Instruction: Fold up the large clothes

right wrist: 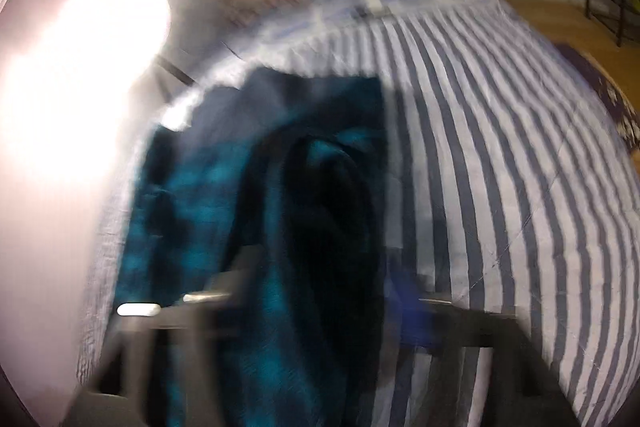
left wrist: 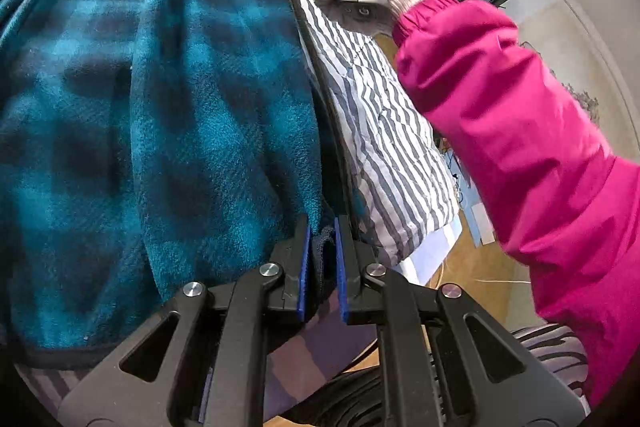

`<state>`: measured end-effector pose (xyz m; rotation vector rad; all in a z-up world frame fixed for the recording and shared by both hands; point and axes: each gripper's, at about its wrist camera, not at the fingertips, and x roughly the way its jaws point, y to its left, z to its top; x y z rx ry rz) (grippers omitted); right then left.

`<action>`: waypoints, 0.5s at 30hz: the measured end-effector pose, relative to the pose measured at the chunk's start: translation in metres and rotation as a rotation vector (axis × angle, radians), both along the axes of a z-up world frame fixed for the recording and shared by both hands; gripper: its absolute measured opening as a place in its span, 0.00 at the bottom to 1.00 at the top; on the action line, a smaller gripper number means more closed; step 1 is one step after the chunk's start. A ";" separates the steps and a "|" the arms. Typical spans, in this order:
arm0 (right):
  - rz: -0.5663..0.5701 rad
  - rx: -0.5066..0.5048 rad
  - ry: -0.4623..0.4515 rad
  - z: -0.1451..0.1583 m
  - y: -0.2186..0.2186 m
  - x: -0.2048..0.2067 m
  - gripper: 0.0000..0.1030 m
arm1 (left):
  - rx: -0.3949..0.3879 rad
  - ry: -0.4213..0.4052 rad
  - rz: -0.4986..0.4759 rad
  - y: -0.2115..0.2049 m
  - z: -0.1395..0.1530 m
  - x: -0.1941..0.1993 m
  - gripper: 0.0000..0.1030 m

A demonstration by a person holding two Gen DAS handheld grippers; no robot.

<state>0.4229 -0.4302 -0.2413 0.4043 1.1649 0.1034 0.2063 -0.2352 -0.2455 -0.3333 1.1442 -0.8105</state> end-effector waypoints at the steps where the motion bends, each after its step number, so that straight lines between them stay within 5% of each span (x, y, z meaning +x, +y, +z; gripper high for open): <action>1: -0.009 0.007 0.044 -0.008 -0.001 0.004 0.07 | 0.010 -0.007 -0.002 0.001 0.002 -0.001 0.09; 4: 0.020 -0.009 -0.002 0.002 -0.002 -0.002 0.09 | 0.022 -0.030 -0.017 0.005 0.008 -0.002 0.18; 5: 0.035 -0.024 -0.034 0.010 -0.003 -0.007 0.16 | 0.024 -0.035 -0.021 0.005 0.012 -0.003 0.20; 6: 0.043 -0.037 -0.057 0.019 -0.006 -0.011 0.39 | 0.022 -0.045 -0.033 0.008 0.018 -0.007 0.25; 7: 0.043 -0.036 -0.081 0.029 -0.011 -0.017 0.47 | 0.018 -0.058 -0.039 0.012 0.019 -0.010 0.27; 15: -0.011 0.039 -0.270 0.110 -0.077 -0.069 0.52 | 0.020 -0.164 0.020 0.035 0.050 -0.016 0.27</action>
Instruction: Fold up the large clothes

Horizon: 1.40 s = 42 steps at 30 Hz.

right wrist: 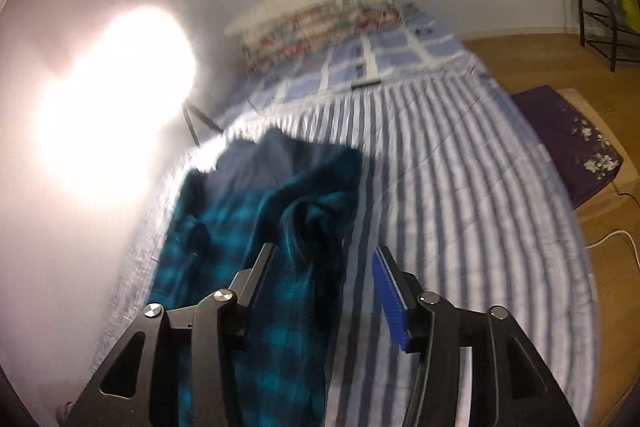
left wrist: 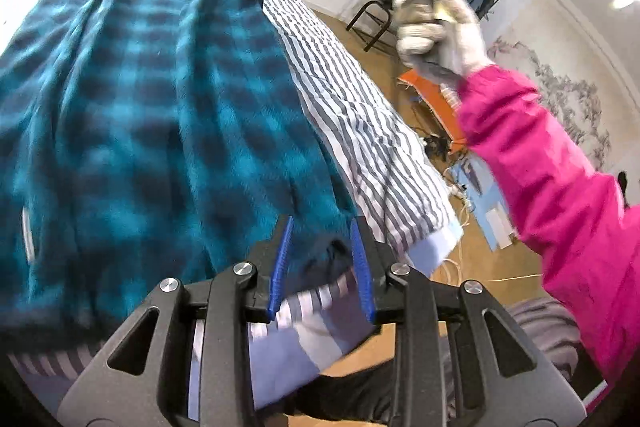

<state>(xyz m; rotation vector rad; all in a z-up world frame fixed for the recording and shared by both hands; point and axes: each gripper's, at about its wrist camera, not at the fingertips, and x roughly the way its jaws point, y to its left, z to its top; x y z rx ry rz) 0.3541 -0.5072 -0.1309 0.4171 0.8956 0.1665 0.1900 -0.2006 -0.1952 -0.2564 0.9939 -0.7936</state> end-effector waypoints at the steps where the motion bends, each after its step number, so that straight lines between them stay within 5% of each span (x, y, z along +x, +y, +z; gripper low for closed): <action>1: -0.004 0.010 -0.017 0.007 -0.006 -0.006 0.52 | 0.001 0.001 -0.005 -0.008 0.000 0.006 0.27; 5: -0.016 0.028 -0.064 0.031 -0.027 -0.030 0.57 | 0.056 0.029 -0.068 -0.054 -0.016 0.018 0.27; 10: -0.009 0.022 -0.106 0.057 -0.042 -0.059 0.62 | 0.203 0.108 -0.100 -0.104 -0.043 0.027 0.55; 14: -0.007 0.009 -0.122 0.068 -0.046 -0.072 0.64 | 0.309 0.042 -0.122 -0.127 -0.047 0.015 0.68; 17: -0.004 0.004 -0.117 0.068 -0.045 -0.073 0.64 | 0.371 -0.046 -0.132 -0.134 -0.050 0.005 0.64; 20: -0.003 0.018 -0.105 0.060 -0.042 -0.070 0.64 | 0.408 -0.114 -0.116 -0.129 -0.052 0.001 0.35; 22: 0.002 0.033 -0.097 0.052 -0.038 -0.065 0.64 | 0.381 -0.097 -0.119 -0.120 -0.054 0.009 0.15; 27: 0.002 0.092 -0.054 0.019 -0.020 -0.043 0.64 | 0.059 0.143 -0.027 -0.062 -0.032 0.036 0.10; 39: -0.016 0.066 0.167 -0.099 0.048 0.040 0.71 | -0.091 0.168 0.044 -0.005 -0.019 0.027 0.09; 41: -0.018 0.053 0.199 -0.112 0.053 0.049 0.65 | -0.103 0.181 0.054 -0.006 -0.025 0.025 0.09; 42: -0.018 0.048 0.225 -0.120 0.056 0.053 0.46 | -0.114 0.191 0.060 -0.003 -0.027 0.026 0.09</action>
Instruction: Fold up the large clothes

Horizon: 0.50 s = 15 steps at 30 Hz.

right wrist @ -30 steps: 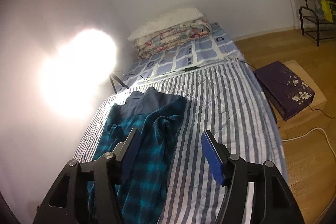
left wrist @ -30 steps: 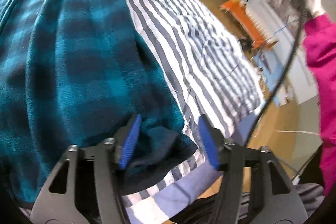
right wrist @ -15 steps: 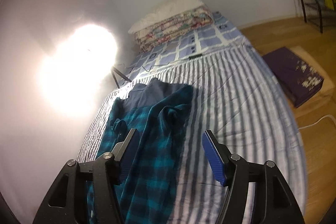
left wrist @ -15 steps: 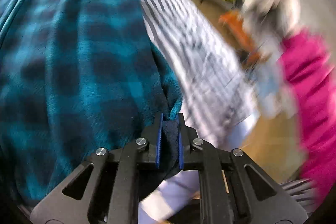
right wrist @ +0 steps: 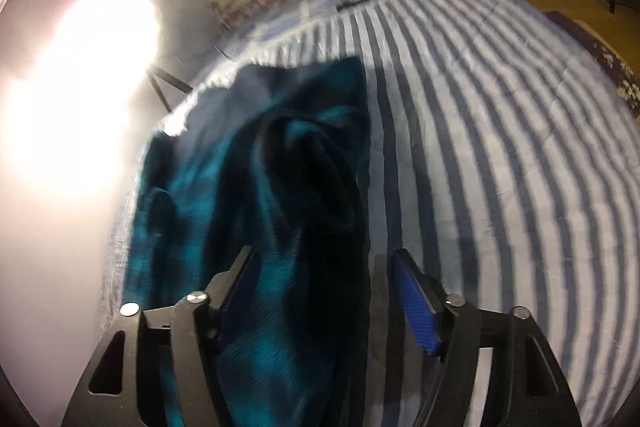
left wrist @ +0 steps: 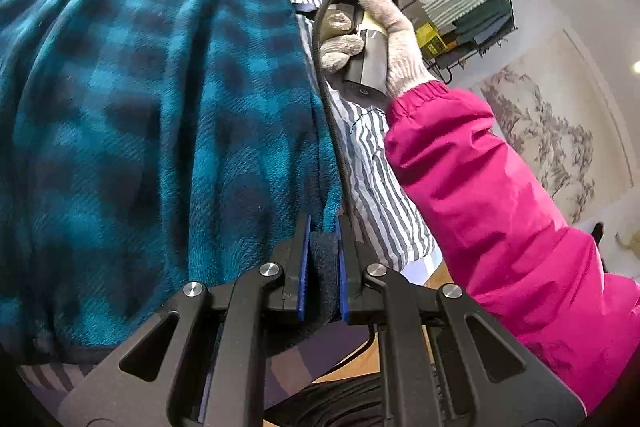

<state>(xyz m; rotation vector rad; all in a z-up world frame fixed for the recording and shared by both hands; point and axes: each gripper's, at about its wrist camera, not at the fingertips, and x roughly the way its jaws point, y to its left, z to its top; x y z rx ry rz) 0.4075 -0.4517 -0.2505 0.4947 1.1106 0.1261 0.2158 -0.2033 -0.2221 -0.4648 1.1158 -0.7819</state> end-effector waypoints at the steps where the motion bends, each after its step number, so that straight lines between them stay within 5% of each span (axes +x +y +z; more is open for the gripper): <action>1: -0.002 0.005 0.031 -0.008 0.002 0.004 0.23 | -0.011 0.008 0.008 0.004 -0.002 0.001 0.09; 5: -0.013 -0.003 0.044 -0.010 0.011 0.006 0.10 | -0.058 0.028 0.031 0.017 -0.007 0.002 0.09; 15: 0.051 -0.355 0.022 0.053 0.078 0.013 0.08 | -0.183 0.098 0.126 0.067 -0.022 -0.005 0.09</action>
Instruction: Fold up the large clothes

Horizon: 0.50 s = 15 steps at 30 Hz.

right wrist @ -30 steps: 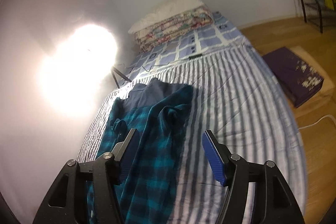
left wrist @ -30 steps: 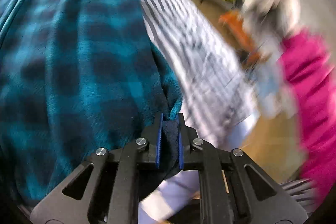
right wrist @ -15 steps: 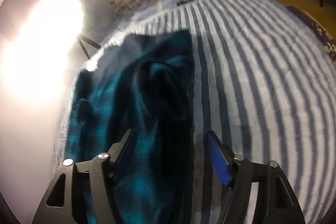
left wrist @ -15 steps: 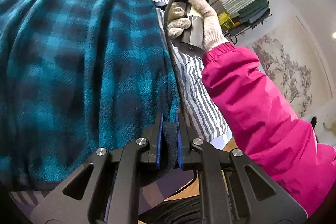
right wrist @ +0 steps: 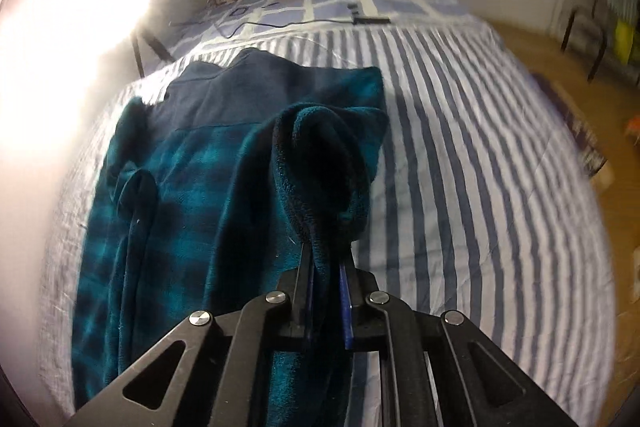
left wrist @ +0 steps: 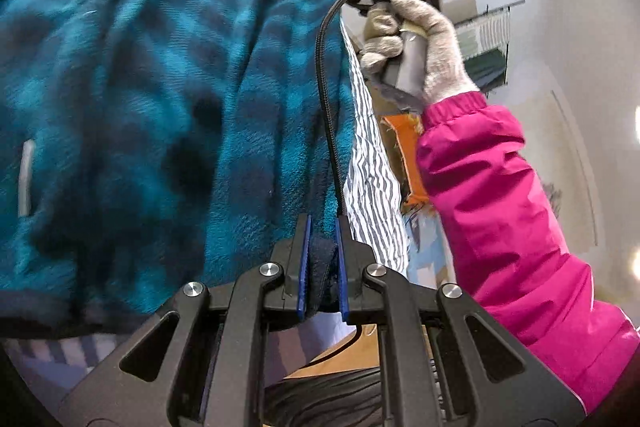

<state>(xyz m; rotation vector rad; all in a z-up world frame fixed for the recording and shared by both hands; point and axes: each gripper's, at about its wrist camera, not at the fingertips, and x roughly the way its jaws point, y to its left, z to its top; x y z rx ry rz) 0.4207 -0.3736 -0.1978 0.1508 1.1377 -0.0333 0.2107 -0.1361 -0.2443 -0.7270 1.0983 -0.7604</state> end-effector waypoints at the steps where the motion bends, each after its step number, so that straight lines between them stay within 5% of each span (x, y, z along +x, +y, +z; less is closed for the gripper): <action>1: 0.014 -0.032 -0.001 0.005 0.012 0.002 0.08 | -0.005 0.004 0.007 0.003 -0.001 0.000 0.09; 8: 0.119 -0.214 0.022 0.016 0.093 0.027 0.08 | -0.007 0.023 0.075 0.045 -0.009 -0.013 0.09; 15: 0.261 -0.310 0.062 -0.023 0.179 0.048 0.08 | 0.020 0.058 0.124 0.072 -0.027 -0.019 0.09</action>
